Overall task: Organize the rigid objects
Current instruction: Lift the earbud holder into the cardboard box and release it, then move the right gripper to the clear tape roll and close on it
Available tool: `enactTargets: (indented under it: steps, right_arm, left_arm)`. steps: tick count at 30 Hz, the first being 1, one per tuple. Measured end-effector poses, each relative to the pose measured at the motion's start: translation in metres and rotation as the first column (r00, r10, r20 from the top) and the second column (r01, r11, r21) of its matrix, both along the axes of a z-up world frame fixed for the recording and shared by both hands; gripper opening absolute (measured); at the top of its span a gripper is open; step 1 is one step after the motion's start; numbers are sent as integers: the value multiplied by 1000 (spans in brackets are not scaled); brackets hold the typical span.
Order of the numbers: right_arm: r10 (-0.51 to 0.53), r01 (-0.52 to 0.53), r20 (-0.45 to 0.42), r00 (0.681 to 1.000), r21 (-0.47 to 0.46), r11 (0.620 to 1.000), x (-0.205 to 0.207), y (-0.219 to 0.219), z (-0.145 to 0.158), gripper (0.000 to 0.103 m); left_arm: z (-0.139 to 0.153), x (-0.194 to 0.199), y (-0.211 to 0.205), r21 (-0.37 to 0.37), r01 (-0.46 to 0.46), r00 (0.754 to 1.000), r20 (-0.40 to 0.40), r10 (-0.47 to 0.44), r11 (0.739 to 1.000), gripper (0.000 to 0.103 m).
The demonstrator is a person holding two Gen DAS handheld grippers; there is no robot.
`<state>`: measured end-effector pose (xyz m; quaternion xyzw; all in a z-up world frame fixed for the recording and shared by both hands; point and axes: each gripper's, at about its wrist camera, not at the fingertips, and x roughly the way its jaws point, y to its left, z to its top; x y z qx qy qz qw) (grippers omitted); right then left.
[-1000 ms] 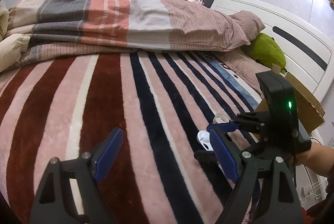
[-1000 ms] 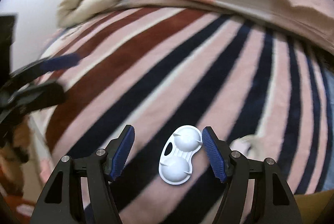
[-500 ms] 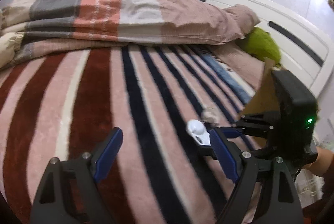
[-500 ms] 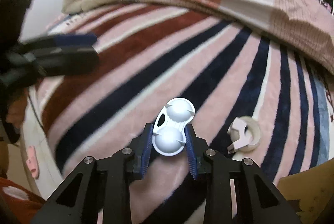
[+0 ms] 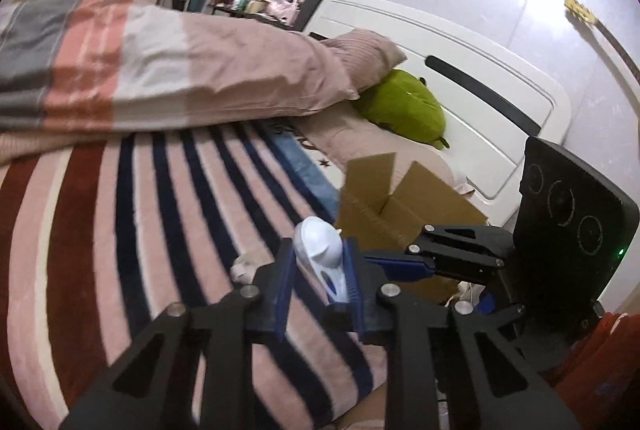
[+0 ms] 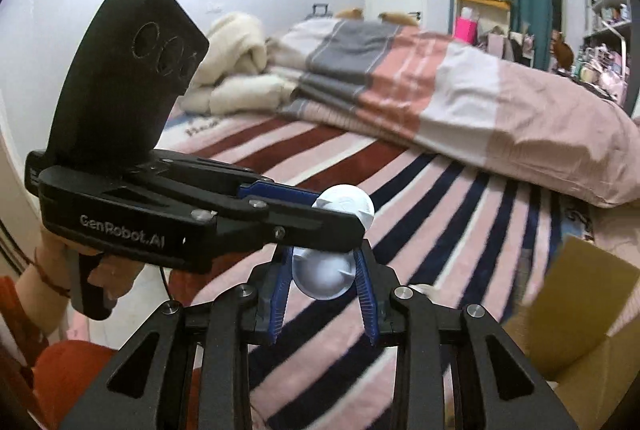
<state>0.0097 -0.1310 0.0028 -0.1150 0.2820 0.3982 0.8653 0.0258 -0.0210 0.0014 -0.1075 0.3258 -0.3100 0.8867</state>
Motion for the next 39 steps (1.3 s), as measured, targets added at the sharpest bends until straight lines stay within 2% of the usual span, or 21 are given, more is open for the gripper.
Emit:
enactTargets:
  steps: [9, 14, 21, 23, 24, 25, 26, 27, 29, 39]
  right_arm:
    - [-118, 117, 15, 993, 58, 991, 4, -79, 17, 26]
    - [-171, 171, -7, 985, 56, 984, 17, -116, 15, 26]
    - [-219, 220, -40, 975, 12, 975, 30, -149, 4, 26]
    - [-227, 227, -51, 973, -8, 974, 33, -153, 0, 26]
    - [-231, 230, -46, 972, -18, 973, 34, -155, 0, 28]
    - [-241, 240, -35, 970, -33, 970, 34, -156, -1, 33]
    - [-248, 247, -27, 968, -39, 968, 34, -156, -2, 41]
    - [-254, 253, -22, 967, -44, 966, 34, -158, -2, 45]
    - [-257, 255, -25, 966, -47, 966, 35, -160, -2, 52]
    - [-262, 260, -18, 965, -85, 962, 31, -151, -1, 53]
  left_arm:
    - [22, 20, -88, 84, 92, 996, 10, -93, 992, 21]
    - [20, 38, -130, 138, 138, 990, -19, -137, 981, 22]
    - [11, 54, -164, 185, 174, 985, -53, -167, 967, 22]
    - [8, 57, -169, 204, 176, 984, -61, -167, 963, 38]
    - [8, 57, -170, 213, 171, 985, -58, -162, 962, 53]
    - [7, 56, -171, 220, 164, 986, -49, -157, 962, 62]
    - [8, 55, -171, 231, 159, 987, -40, -154, 960, 65]
    - [7, 55, -172, 238, 157, 988, -38, -153, 958, 68]
    - [8, 54, -170, 249, 145, 989, -33, -141, 958, 72]
    - [17, 39, -151, 251, 114, 993, 12, -121, 961, 74]
